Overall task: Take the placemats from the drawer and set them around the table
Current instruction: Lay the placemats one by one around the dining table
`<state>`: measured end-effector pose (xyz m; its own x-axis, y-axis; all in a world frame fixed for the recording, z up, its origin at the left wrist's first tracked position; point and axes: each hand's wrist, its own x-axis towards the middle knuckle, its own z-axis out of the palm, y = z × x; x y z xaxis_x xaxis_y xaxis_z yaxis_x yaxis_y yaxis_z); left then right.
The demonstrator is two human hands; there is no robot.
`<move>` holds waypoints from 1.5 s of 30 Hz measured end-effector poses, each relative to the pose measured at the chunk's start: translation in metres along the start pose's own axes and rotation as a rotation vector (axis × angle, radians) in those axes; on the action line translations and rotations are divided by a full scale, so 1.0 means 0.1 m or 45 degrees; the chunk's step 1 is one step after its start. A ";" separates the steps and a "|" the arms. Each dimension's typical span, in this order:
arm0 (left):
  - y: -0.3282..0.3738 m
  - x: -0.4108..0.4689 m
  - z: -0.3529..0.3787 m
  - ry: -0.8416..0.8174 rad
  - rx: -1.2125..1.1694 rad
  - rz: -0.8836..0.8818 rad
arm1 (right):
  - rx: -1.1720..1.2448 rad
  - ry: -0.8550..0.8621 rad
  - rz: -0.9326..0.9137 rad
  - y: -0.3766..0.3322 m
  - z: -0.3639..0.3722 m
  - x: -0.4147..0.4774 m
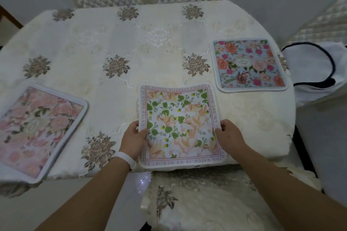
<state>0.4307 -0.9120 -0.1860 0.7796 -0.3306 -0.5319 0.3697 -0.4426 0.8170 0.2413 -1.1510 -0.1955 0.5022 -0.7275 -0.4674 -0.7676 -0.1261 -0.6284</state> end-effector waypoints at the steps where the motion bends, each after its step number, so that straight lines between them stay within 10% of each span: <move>1: -0.01 0.02 0.01 -0.005 -0.005 0.002 | 0.001 0.011 0.010 0.02 0.00 0.01; 29: -0.21 0.32 0.02 0.207 0.443 0.219 | -0.051 0.120 0.011 0.10 -0.09 0.29; 37: -0.01 0.60 0.38 -0.075 1.198 0.902 | -0.729 0.065 -0.708 -0.16 0.15 0.41; 45: 0.18 1.19 0.90 -0.191 1.609 0.942 | -0.968 -0.095 -0.812 -0.64 0.70 1.01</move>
<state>0.4846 -1.0342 -0.2549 0.5025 -0.8475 -0.1709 -0.8201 -0.5299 0.2162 0.3689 -1.1691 -0.2454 0.9133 -0.3323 -0.2354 -0.3834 -0.8965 -0.2222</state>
